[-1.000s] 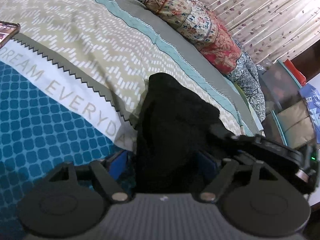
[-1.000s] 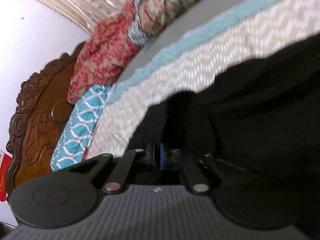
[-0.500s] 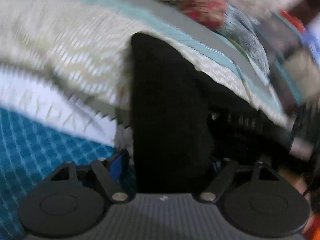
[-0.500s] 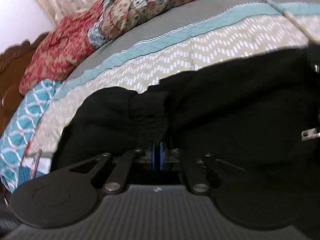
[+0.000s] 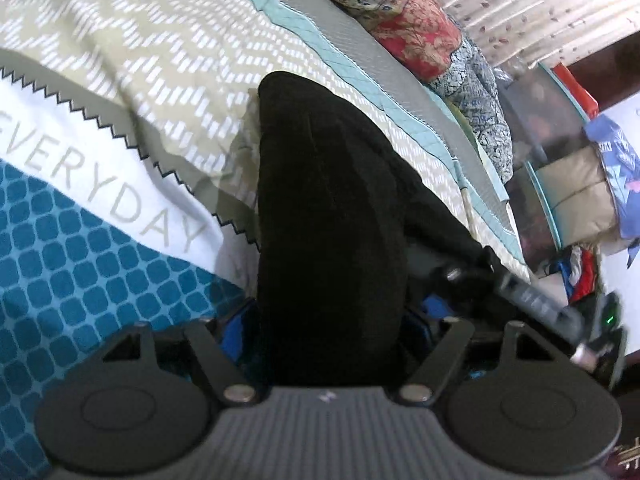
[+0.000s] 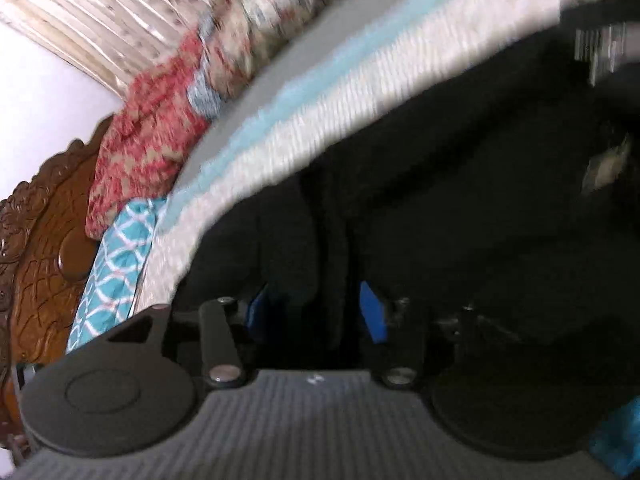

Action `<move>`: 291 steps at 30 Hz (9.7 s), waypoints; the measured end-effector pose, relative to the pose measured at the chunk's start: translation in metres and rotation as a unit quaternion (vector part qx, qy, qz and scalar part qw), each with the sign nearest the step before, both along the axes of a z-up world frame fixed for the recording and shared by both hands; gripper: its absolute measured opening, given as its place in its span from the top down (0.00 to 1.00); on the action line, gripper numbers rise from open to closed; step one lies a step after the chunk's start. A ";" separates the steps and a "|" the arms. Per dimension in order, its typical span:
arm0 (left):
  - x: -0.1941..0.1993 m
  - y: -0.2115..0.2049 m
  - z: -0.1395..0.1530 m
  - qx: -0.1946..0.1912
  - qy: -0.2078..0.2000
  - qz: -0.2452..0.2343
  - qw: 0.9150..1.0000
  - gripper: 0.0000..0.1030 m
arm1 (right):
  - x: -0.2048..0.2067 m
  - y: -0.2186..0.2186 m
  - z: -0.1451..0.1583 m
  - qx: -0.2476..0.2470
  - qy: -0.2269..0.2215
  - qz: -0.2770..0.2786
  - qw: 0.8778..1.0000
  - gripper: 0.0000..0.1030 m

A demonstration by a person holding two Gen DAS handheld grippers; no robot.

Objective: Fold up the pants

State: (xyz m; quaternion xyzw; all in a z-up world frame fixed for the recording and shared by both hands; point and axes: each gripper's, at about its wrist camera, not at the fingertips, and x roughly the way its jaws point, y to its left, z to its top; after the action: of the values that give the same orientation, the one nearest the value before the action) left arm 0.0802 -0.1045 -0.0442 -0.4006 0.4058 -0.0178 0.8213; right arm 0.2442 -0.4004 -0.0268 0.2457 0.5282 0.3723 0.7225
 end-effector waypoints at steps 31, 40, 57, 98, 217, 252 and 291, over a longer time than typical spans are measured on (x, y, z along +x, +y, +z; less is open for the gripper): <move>-0.012 -0.004 0.082 0.127 -0.074 0.033 0.989 0.28 | -0.019 -0.043 0.059 -0.057 -0.182 -0.056 0.980 0.64; 0.062 -0.014 0.056 0.073 -0.074 -0.025 0.994 0.78 | -0.027 0.009 0.057 -0.047 -0.201 0.045 0.977 0.72; 0.065 -0.031 0.046 0.114 -0.021 -0.024 0.993 0.56 | -0.010 -0.090 0.063 0.004 -0.188 -0.058 0.980 0.51; 0.151 -0.182 0.118 0.131 -0.047 -0.207 0.968 0.80 | -0.034 -0.113 0.067 -0.162 -0.414 -0.088 0.891 0.20; 0.016 -0.050 0.019 0.218 0.009 -0.025 0.976 0.00 | -0.037 -0.061 0.022 -0.043 -0.146 -0.026 0.988 0.15; 0.011 -0.066 0.045 0.228 0.078 0.016 0.970 0.00 | -0.039 -0.053 0.020 -0.036 -0.140 -0.034 0.989 0.12; -0.006 -0.054 0.035 0.189 0.042 -0.002 0.981 0.00 | -0.043 -0.052 0.021 -0.023 -0.129 -0.058 0.990 0.12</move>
State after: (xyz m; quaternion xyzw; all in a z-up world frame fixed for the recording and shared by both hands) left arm 0.0742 -0.1580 -0.0094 -0.2377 0.4369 0.0741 0.8644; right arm 0.2008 -0.4529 -0.0061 0.2089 0.4238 0.3463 0.8104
